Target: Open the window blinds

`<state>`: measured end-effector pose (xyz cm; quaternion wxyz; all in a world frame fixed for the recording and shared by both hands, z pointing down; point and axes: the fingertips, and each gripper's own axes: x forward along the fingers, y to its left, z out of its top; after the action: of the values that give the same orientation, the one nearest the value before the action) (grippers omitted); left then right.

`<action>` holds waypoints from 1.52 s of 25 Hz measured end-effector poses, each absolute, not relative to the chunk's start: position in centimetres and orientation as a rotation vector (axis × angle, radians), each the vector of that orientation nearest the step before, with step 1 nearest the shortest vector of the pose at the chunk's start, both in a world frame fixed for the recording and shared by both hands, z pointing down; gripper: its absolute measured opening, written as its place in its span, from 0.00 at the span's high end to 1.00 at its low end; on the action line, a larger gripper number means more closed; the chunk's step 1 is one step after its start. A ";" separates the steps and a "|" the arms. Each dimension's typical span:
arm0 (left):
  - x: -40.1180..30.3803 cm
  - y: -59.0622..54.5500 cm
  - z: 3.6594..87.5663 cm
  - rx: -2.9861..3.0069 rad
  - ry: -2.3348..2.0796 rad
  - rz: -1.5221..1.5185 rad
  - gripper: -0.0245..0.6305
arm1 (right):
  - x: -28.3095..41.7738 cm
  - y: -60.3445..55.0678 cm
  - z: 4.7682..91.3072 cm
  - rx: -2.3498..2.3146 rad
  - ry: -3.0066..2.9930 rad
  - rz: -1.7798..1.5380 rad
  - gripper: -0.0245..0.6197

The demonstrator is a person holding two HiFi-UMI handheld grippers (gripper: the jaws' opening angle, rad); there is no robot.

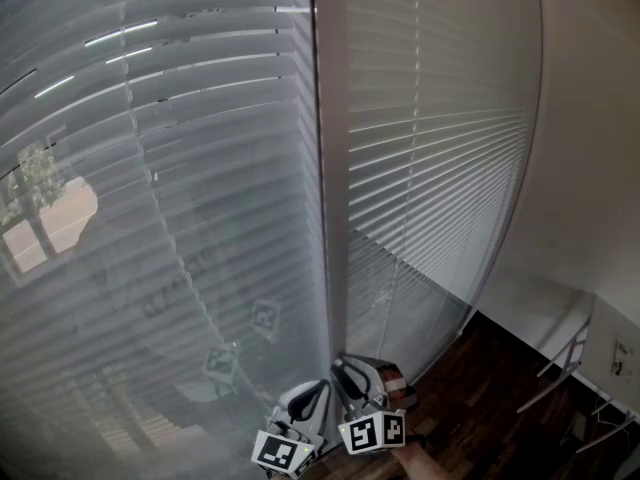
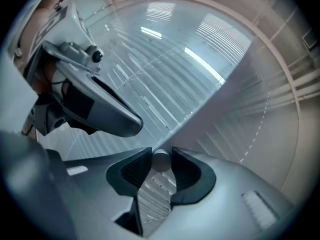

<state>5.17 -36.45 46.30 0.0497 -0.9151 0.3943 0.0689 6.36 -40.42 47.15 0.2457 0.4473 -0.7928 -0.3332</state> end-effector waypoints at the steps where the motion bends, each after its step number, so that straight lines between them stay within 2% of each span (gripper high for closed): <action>1: 5.1 -36.4 46.3 -2.786 1.203 0.211 0.97 | 6.4 -40.5 47.1 1.233 -2.190 -0.883 0.78; 22: 5.0 -36.0 46.0 -2.776 1.224 0.223 0.97 | 8.2 -41.4 46.7 1.463 -2.805 0.032 0.76; 32: 5.1 -35.7 45.9 -2.771 1.228 0.218 0.97 | 8.2 -41.5 46.7 1.448 -2.811 0.036 0.76; 38: 4.9 -35.7 45.7 -2.763 1.237 0.225 0.97 | 7.4 -41.1 47.3 1.284 -2.637 -0.249 0.75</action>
<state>4.86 -35.66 45.73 0.0527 -0.9089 0.4070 0.0741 7.39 -41.08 47.34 0.0987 0.4341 -0.8915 -0.0843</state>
